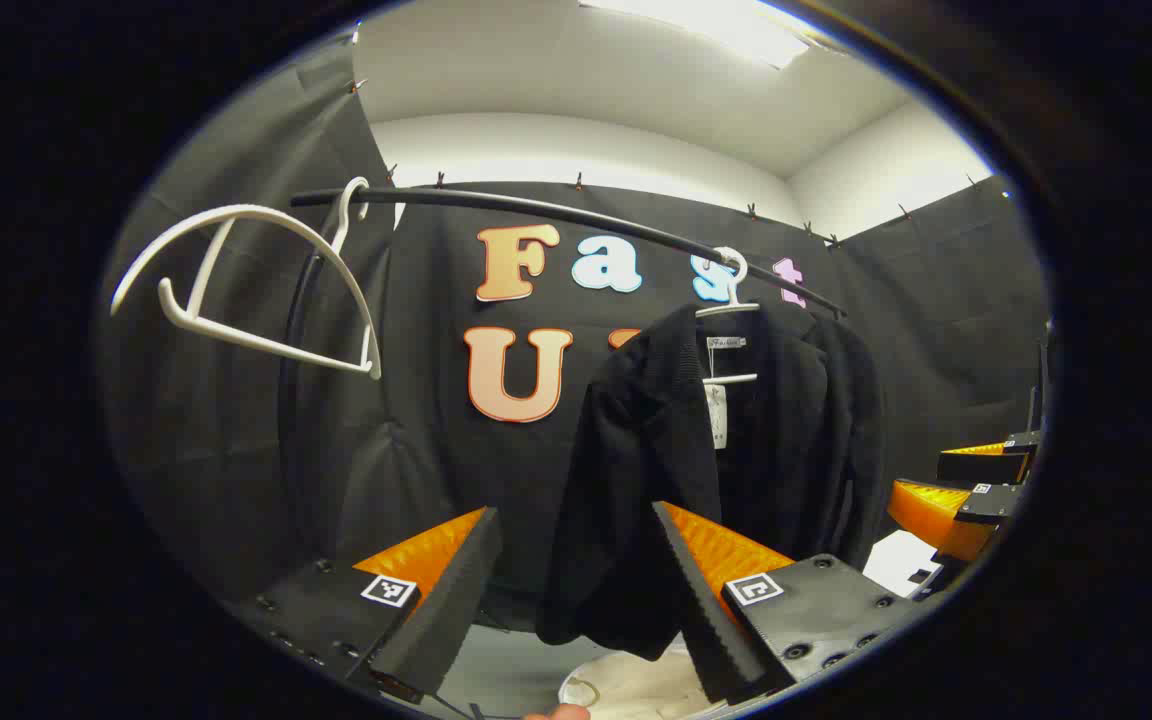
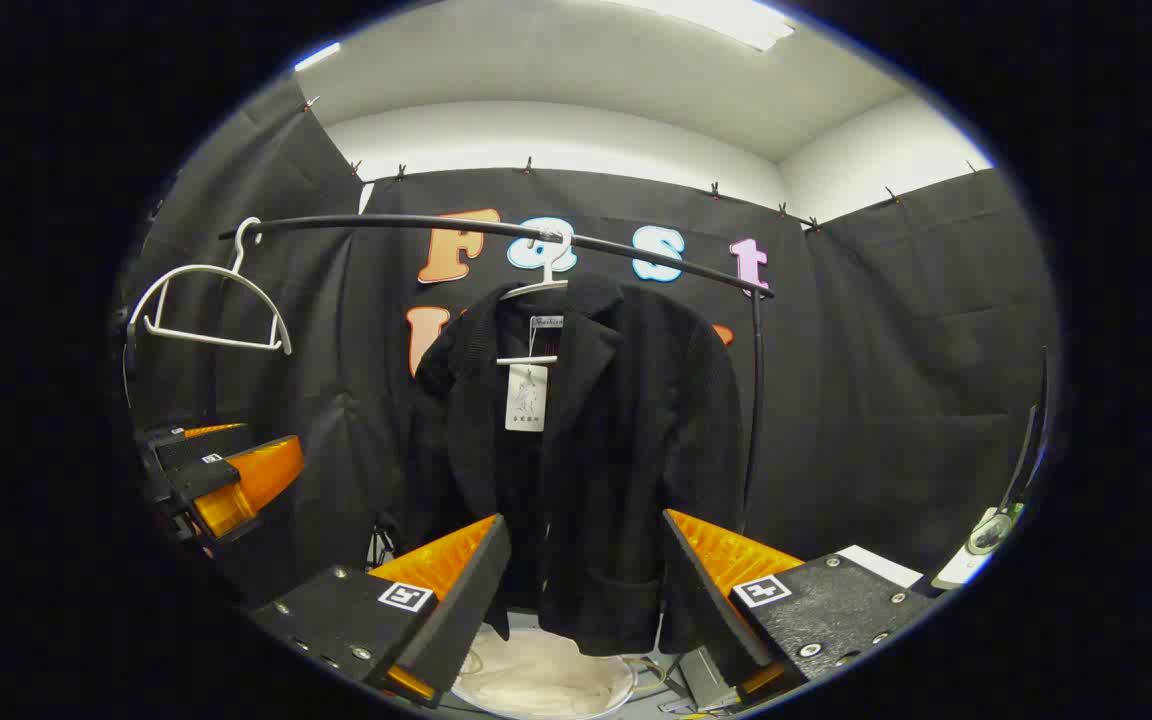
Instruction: Grasp the clothes on the hanger with both hands and then place them into the laundry hamper below.
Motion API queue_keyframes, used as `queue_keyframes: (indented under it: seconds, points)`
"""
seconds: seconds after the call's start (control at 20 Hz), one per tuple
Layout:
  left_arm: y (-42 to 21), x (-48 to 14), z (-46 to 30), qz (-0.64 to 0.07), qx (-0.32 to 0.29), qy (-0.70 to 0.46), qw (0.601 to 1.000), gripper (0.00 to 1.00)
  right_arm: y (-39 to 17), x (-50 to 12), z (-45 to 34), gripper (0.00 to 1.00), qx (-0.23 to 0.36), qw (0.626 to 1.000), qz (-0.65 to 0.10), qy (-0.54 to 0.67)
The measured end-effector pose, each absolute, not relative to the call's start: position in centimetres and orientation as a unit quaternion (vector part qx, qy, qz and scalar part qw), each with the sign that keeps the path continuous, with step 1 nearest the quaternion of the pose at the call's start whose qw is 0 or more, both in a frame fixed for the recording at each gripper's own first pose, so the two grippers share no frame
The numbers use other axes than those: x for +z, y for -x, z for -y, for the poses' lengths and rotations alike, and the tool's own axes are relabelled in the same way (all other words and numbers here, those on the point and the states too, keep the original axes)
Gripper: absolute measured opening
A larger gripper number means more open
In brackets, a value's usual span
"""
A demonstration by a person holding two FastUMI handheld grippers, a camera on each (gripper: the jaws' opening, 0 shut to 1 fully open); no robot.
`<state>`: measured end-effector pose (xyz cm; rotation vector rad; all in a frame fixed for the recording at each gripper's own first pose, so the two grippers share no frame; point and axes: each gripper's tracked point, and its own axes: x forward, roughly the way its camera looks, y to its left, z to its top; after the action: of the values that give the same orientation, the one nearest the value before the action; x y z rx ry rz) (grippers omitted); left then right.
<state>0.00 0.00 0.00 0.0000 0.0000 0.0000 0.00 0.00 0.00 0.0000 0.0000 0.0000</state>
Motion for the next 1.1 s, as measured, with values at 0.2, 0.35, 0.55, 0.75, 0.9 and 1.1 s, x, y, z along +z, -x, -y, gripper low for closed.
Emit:
queue_keyframes:
  seconds: [0.2, 0.35, 0.55, 0.75, 0.9, 1.1]
  points:
    - [0.0, 0.9, 0.6, 0.01, 0.001, 0.003, 1.0, 0.96, 0.0, 0.3, 1.7, 0.93, -0.011, 1.0, 0.006, -0.013]
    - [-0.3, 1.3, 1.2, 0.02, 0.002, 0.002, 1.0, 0.93, 0.0, -0.1, 2.4, 0.93, -0.013, 1.0, 0.005, -0.008]
    - [-0.3, 1.5, 1.7, 0.023, 0.008, 0.008, 1.0, 0.93, -0.1, 0.0, 2.7, 0.93, -0.008, 1.0, 0.006, -0.003]
    - [-0.4, 2.0, 1.8, 0.026, 0.017, 0.006, 0.999, 0.97, -0.5, 0.2, 2.8, 0.88, -0.005, 1.0, 0.012, 0.002]
    - [-0.4, 2.1, 1.7, 0.025, 0.022, 0.008, 0.999, 0.93, -0.7, 0.0, 2.4, 0.88, 0.001, 1.0, 0.012, 0.007]
    - [-0.8, 2.0, 1.9, 0.023, 0.024, 0.005, 0.999, 0.96, -1.4, -0.9, 1.8, 0.93, 0.009, 1.0, 0.004, 0.01]
